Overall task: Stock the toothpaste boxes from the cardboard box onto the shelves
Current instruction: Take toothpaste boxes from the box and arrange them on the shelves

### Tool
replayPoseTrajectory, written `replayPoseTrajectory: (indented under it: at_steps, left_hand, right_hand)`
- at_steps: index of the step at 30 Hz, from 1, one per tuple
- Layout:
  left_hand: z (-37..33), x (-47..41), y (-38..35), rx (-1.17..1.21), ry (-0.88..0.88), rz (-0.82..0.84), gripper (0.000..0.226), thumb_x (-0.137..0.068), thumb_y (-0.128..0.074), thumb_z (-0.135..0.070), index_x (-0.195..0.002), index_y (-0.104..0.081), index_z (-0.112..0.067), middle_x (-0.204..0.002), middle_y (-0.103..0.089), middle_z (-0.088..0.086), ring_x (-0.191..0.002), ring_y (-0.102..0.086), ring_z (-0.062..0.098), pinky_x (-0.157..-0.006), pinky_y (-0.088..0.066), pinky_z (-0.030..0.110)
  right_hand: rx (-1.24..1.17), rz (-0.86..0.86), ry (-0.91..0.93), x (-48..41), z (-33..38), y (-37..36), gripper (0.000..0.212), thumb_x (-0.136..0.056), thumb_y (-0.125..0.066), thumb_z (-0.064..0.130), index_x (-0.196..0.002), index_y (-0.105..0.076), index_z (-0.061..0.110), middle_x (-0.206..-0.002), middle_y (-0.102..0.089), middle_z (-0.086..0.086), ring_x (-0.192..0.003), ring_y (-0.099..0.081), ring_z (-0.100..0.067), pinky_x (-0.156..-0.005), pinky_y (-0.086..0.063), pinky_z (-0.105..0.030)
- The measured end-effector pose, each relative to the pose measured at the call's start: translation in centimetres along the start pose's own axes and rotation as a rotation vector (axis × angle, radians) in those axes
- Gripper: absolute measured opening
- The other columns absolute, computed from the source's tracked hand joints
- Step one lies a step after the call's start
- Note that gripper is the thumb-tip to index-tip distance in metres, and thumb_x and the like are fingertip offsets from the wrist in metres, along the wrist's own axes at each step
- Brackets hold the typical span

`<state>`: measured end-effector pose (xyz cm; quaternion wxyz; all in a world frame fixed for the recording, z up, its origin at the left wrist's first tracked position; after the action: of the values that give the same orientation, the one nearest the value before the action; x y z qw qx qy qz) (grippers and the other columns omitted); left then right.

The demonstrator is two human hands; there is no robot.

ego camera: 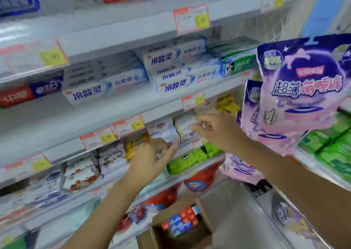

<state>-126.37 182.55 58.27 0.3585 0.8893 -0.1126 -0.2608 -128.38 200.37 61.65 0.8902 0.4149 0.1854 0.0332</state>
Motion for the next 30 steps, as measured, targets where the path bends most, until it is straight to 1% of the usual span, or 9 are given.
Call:
replayPoseTrajectory:
  at_steps: [6, 9, 12, 14, 16, 19, 23, 26, 30]
  left_hand:
    - [13.2, 12.7, -9.1, 0.098, 0.471, 0.255, 0.035, -0.075, -0.050, -0.059, -0.063, -0.049, -0.026, -0.066, -0.061, -0.005, -0.066, -0.062, 0.014, -0.068, -0.051, 0.034]
    - [18.0, 18.5, -13.1, 0.087, 0.648, 0.340, 0.022, -0.078, -0.056, -0.041, -0.072, -0.049, -0.021, -0.071, -0.061, 0.002, -0.068, -0.059, 0.018, -0.068, -0.049, 0.036]
    - [22.8, 24.1, -16.7, 0.042, 0.856, 0.374, 0.024, -0.085, -0.064, -0.027, -0.069, -0.047, -0.027, -0.076, -0.061, 0.000, -0.079, -0.062, 0.022, -0.072, -0.047, 0.033]
    - [25.5, 27.3, -19.2, 0.030, 0.911, 0.407, 0.031, -0.084, -0.067, -0.025, -0.067, -0.042, -0.033, -0.079, -0.059, -0.003, -0.084, -0.061, 0.021, -0.074, -0.042, 0.029]
    - [28.4, 30.4, -22.0, 0.036, 0.968, 0.451, 0.028, -0.086, -0.065, -0.025, -0.070, -0.043, -0.034, -0.089, -0.059, -0.002, -0.092, -0.059, 0.021, -0.079, -0.040, 0.025]
    - [32.8, 33.8, -25.9, 0.022, 1.037, 0.469, 0.019, -0.087, -0.065, -0.027, -0.077, -0.049, -0.026, -0.099, -0.060, 0.000, -0.095, -0.059, 0.019, -0.083, -0.042, 0.023]
    - [38.0, 36.8, -30.5, 0.032, 1.096, 0.397, 0.026, -0.084, -0.069, -0.024, -0.069, -0.048, -0.029, -0.093, -0.055, -0.003, -0.088, -0.057, 0.016, -0.081, -0.044, 0.025]
    - [41.9, 39.0, -33.8, -0.015, 1.098, 0.392, 0.015, -0.083, -0.069, -0.026, -0.079, -0.056, -0.021, -0.094, -0.058, -0.003, -0.091, -0.058, 0.017, -0.079, -0.041, 0.023]
    - [45.0, 41.7, -38.5, 0.010, 1.070, 0.450, 0.019, -0.081, -0.071, -0.020, -0.090, -0.054, -0.022, -0.099, -0.056, -0.002, -0.095, -0.058, 0.017, -0.080, -0.043, 0.023]
  right_hand:
    - [-0.002, 0.351, -0.360, 8.0, -8.8, -15.4, 0.029, -0.085, -0.066, 0.034, -0.068, -0.049, 0.018, -0.062, -0.053, 0.000, -0.060, -0.050, -0.017, -0.060, -0.038, -0.034]
    - [0.028, 0.461, -0.469, 12.4, -12.6, -22.7, 0.034, -0.081, -0.065, 0.011, -0.061, -0.040, 0.022, -0.067, -0.054, -0.005, -0.071, -0.055, -0.024, -0.067, -0.041, -0.036]
    - [0.087, 0.608, -0.578, 16.8, -16.6, -29.6, 0.005, -0.083, -0.057, 0.004, -0.087, -0.061, 0.004, -0.082, -0.060, -0.015, -0.087, -0.058, -0.031, -0.067, -0.033, -0.028]
    - [0.104, 0.682, -0.627, 19.4, -19.3, -34.1, 0.005, -0.083, -0.057, 0.005, -0.082, -0.059, 0.001, -0.069, -0.051, -0.004, -0.078, -0.058, -0.027, -0.067, -0.029, -0.023]
    - [0.129, 0.764, -0.657, 21.7, -21.9, -38.6, 0.028, -0.082, -0.060, 0.009, -0.062, -0.043, 0.018, -0.063, -0.042, 0.005, -0.072, -0.056, -0.021, -0.064, -0.031, -0.023]
    - [0.127, 0.789, -0.695, 24.0, -25.4, -44.1, 0.037, -0.084, -0.061, 0.012, -0.062, -0.033, 0.024, -0.065, -0.039, 0.009, -0.079, -0.054, -0.023, -0.065, -0.032, -0.025]
    - [0.108, 0.811, -0.756, 26.4, -29.5, -50.4, 0.011, -0.085, -0.061, 0.012, -0.088, -0.051, 0.014, -0.093, -0.056, 0.000, -0.089, -0.053, -0.018, -0.072, -0.035, -0.024]
    - [0.118, 0.786, -0.726, 28.2, -32.5, -54.3, 0.038, -0.085, -0.064, 0.015, -0.119, -0.051, 0.006, -0.122, -0.056, -0.004, -0.111, -0.054, -0.022, -0.085, -0.039, -0.017]
    - [0.197, 0.894, -0.726, 31.6, -35.2, -58.0, 0.038, -0.091, -0.059, 0.026, -0.125, -0.046, 0.016, -0.124, -0.056, -0.003, -0.113, -0.055, -0.018, -0.088, -0.042, -0.025]
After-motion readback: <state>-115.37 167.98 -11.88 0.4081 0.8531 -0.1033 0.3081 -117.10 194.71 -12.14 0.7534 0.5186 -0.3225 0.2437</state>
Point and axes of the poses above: each hand's wrist, its own x-axis away from the middle knuckle, its own y-axis out of the back of the hand, z = x × y, the point moved 7 cm from there along -x, towards the middle knuckle
